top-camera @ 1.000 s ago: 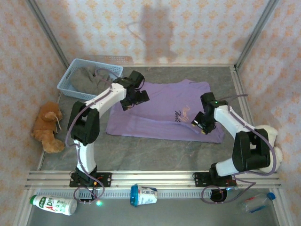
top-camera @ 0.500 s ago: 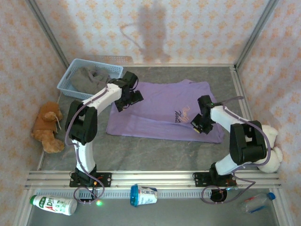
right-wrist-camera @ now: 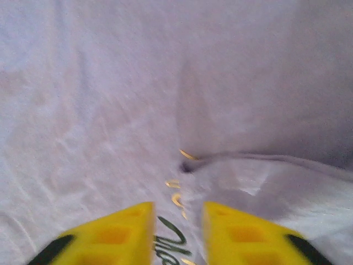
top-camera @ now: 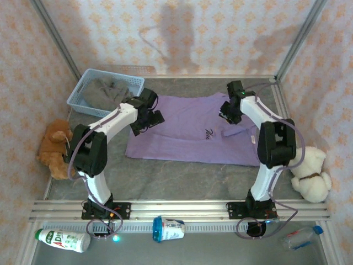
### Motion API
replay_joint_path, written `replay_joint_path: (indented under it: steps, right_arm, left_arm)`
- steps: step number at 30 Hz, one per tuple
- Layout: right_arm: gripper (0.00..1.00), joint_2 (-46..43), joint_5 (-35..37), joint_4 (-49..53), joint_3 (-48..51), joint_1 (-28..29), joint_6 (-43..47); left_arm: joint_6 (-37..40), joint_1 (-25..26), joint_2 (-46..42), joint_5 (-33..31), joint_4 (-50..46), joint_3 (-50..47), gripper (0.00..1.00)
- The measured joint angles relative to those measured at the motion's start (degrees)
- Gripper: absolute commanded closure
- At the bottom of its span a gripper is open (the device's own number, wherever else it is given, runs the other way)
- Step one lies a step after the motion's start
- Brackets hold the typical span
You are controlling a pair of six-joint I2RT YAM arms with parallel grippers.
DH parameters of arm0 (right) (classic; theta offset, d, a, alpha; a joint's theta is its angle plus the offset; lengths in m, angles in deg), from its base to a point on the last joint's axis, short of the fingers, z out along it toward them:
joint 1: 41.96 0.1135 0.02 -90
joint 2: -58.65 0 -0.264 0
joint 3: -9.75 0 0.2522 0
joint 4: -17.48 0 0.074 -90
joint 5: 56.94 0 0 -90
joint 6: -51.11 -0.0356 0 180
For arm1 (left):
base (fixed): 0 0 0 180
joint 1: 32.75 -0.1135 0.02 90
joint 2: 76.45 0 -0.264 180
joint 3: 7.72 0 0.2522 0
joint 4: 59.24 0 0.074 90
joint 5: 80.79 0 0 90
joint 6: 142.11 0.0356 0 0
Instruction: Fold and stack the mixed laundry pile
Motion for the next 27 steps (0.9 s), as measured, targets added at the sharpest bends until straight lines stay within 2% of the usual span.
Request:
replay_joint_path:
  steps: [2, 5, 7, 11, 13, 18, 21, 27]
  right_arm:
    - [0.44, -0.02, 0.04, 0.28, -0.28, 0.02, 0.87]
    - [0.44, -2.19, 0.79, 0.48, 1.36, 0.11, 2.16]
    - [0.44, -5.20, 1.70, 0.66, 4.87, 0.11, 2.95]
    - [0.44, -12.94, 4.48, 2.08, 14.43, 0.11, 3.61]
    - [0.45, -15.47, 5.86, 2.95, 17.51, 0.00, 3.63]
    - [0.64, -16.17, 7.85, 3.74, 18.69, -2.69, 3.76]
    - [0.67, -14.19, 8.28, 3.23, 17.81, -5.60, 3.63]
    - [0.75, -1.07, 6.58, 0.70, 8.59, -8.63, 4.35]
  left_arm:
    - [0.04, 0.17, -0.79, -0.20, 0.02, -2.01, 0.00]
    - [0.48, 0.90, -1.55, -1.09, 0.02, -4.24, 0.06]
    - [1.03, 1.81, -1.79, -1.64, -0.02, -5.01, 0.14]
    - [3.17, 4.55, -1.92, -3.41, -0.31, -5.49, 0.36]
    - [4.09, 5.68, -1.92, -4.00, -0.31, -5.68, 0.42]
    - [5.25, 6.19, -0.17, -5.44, -0.37, -6.23, 0.46]
    - [5.22, 6.14, 1.97, -7.04, -0.33, -6.82, 0.46]
    - [5.11, 6.16, 3.17, -8.94, -0.57, -10.60, 0.46]
